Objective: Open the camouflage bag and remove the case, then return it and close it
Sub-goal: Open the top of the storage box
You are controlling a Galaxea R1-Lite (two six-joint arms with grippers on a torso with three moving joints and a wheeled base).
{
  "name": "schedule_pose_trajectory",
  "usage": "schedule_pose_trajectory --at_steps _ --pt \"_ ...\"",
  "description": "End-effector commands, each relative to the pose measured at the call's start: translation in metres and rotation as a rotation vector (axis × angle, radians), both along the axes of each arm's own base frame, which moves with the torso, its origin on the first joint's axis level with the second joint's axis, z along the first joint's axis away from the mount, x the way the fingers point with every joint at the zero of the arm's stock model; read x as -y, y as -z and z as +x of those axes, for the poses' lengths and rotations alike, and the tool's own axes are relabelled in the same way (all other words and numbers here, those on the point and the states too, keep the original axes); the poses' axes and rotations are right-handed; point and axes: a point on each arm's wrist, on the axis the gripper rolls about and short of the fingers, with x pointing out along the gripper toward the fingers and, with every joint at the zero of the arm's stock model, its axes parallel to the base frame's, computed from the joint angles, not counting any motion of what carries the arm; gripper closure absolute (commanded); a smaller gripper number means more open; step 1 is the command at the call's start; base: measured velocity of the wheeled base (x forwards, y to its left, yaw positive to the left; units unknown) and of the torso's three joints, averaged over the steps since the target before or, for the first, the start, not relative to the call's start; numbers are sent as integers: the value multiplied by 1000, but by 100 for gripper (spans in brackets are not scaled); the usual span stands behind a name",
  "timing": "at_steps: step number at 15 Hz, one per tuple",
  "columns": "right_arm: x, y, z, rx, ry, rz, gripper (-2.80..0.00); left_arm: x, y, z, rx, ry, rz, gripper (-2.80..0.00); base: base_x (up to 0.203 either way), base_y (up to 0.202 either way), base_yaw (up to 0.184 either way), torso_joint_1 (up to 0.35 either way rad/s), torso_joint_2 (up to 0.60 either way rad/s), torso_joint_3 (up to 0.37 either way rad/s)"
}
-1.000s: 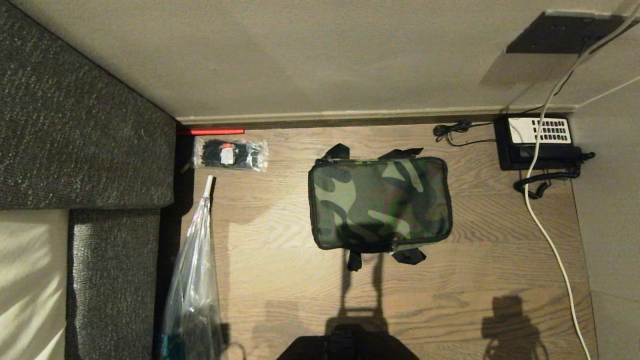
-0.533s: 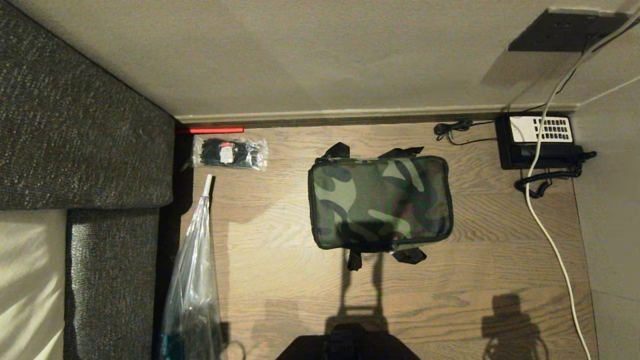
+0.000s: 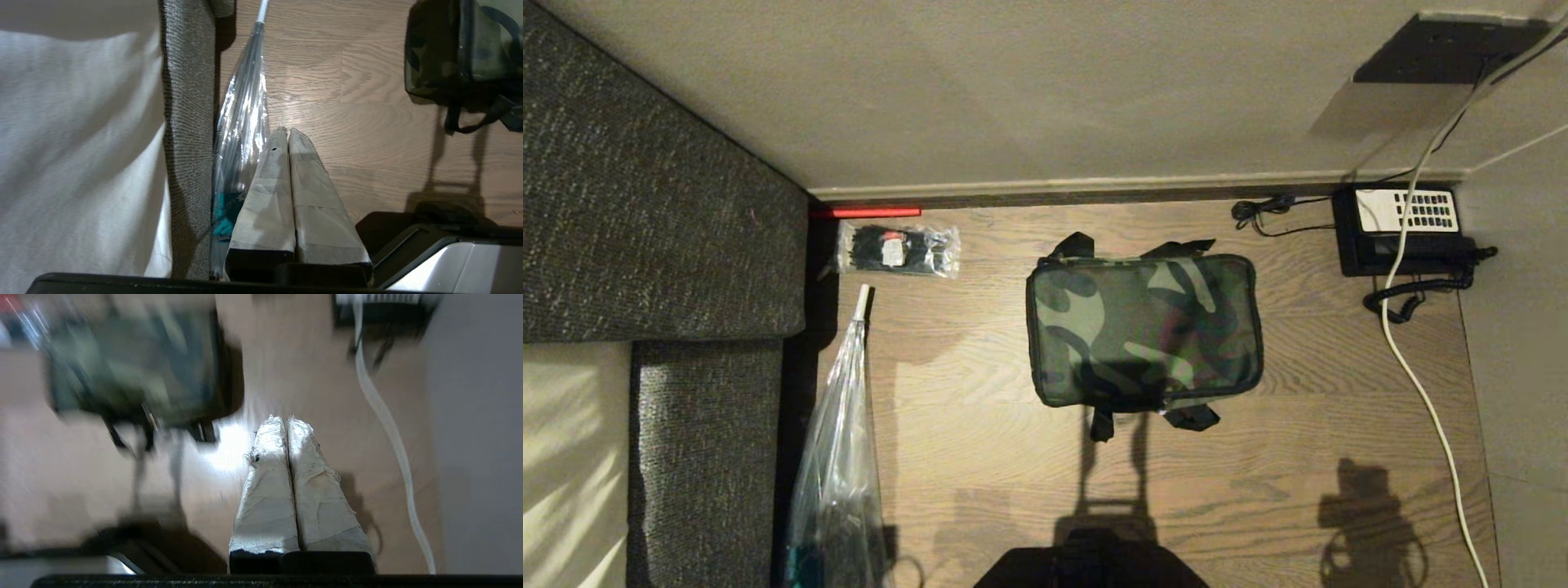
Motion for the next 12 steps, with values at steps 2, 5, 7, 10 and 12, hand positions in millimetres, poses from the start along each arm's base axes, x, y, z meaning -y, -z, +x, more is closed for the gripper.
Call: schedule_pose_trajectory --at_steps 2,5,7,10,12 --pt "-1 -18 -58 -231 -18 18 0 0 0 0 1 0 -1 0 0 0 0 0 0 0" --pt "-1 -21 -50 -411 -45 65 0 0 0 0 0 -1 -1 0 0 0 0 0 0 0" --pt "-1 -48 -11 -543 -57 140 0 0 0 0 1 -1 0 0 0 0 0 0 0 0" --pt "-3 -73 88 -779 -66 181 0 0 0 0 1 -1 -1 0 0 0 0 0 0 0" --pt "-8 -66 159 -894 -80 171 0 0 0 0 1 -1 -1 0 0 0 0 0 0 0"
